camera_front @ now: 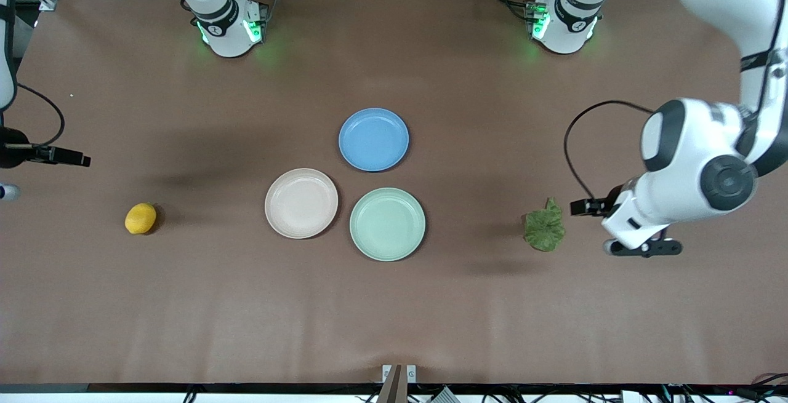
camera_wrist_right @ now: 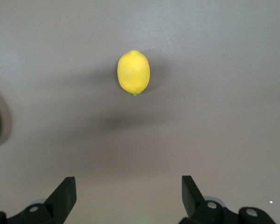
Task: Place lemon and lettuce in plates
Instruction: 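Reach the right gripper to the lemon while the left gripper reaches the lettuce, then grasp the lemon with the right gripper while the left gripper grasps the lettuce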
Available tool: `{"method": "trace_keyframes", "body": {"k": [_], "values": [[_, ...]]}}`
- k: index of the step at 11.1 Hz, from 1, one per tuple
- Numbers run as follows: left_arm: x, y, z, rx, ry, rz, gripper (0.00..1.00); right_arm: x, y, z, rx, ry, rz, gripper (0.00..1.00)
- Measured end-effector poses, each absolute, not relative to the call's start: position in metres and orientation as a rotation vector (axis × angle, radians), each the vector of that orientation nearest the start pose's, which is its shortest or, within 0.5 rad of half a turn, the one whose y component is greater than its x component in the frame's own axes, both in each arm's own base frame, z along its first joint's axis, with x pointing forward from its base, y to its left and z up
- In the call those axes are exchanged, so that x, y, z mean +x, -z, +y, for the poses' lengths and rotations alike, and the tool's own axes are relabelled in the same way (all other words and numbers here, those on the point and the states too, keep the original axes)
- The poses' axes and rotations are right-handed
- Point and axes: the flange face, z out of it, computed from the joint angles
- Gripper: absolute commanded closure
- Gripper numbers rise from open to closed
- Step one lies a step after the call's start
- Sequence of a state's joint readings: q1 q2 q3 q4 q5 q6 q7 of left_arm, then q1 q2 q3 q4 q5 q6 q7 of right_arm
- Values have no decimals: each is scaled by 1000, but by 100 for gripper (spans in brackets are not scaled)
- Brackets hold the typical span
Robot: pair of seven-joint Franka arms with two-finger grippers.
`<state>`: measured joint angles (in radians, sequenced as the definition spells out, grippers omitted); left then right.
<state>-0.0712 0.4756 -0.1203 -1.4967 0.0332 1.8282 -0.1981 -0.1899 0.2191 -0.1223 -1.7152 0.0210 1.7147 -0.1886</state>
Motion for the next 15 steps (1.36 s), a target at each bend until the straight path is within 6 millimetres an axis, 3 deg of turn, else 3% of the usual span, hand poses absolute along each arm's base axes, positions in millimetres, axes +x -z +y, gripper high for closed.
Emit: {"method": "trace_keyframes", "body": {"k": [4,9,12,15], "values": [[664,-317,-139,-3121,-133,-38,0,584,-404,-180,-3068,-365,244,0],[664,-243,-154,-3144,-95,-68,0,592,-365,-180,-3084,-322,325,0],[663,-212,-167,-3159,-64,-72,0,590,-344,-169,-3089,-276,427,0],[660,-193,-168,-3152,-59,-59,0,590,-335,-169,-3085,-251,498,0]]}}
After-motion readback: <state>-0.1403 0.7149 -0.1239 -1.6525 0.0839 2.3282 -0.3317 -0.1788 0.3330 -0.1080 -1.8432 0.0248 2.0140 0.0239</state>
